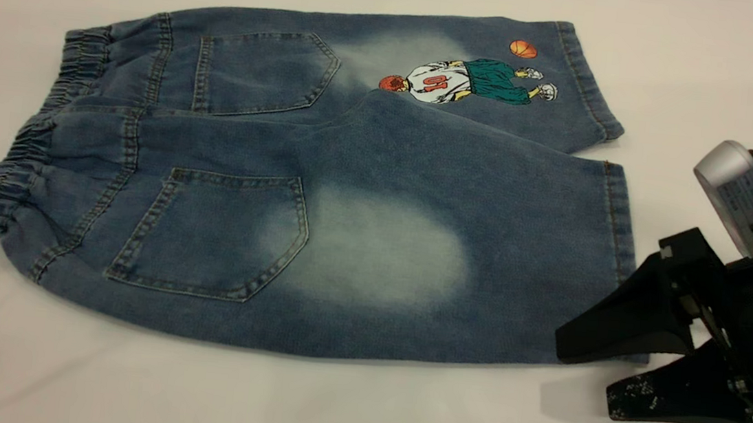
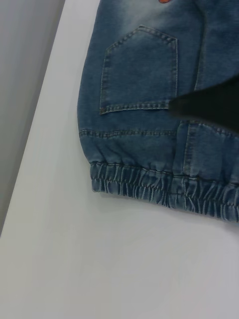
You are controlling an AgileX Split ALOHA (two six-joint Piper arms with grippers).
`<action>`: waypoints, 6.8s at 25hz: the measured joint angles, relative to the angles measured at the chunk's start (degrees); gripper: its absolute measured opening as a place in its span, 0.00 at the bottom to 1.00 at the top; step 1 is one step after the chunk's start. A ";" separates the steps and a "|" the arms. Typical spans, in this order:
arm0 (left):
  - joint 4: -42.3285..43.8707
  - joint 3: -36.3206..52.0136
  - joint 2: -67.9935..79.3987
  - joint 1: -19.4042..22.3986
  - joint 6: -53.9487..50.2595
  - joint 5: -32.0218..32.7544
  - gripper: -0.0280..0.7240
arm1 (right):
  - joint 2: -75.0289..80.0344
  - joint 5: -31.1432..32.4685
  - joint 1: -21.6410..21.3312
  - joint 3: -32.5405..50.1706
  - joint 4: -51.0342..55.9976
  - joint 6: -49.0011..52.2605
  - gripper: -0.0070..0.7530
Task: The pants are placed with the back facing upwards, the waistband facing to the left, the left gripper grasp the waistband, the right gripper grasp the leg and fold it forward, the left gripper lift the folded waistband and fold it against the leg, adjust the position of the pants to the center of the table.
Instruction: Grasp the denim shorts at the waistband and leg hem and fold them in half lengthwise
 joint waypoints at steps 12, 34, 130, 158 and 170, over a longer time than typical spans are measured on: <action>0.00 0.00 0.00 0.00 0.11 0.08 0.64 | 0.44 -5.64 0.00 -2.86 -0.51 0.05 0.64; 0.00 0.00 0.00 0.00 0.12 0.03 0.64 | 0.50 6.55 -6.20 -9.00 -0.02 0.02 0.64; -0.07 0.12 0.00 -0.06 0.12 1.67 0.64 | -3.31 -6.67 -5.71 -3.61 -11.25 2.78 0.67; -0.01 0.12 0.00 -0.06 0.12 1.50 0.64 | 4.40 1.01 -5.71 -7.52 0.41 0.01 0.61; -0.01 0.12 0.00 -0.06 0.12 1.38 0.64 | 4.32 13.33 -5.71 -7.34 -0.02 0.01 0.59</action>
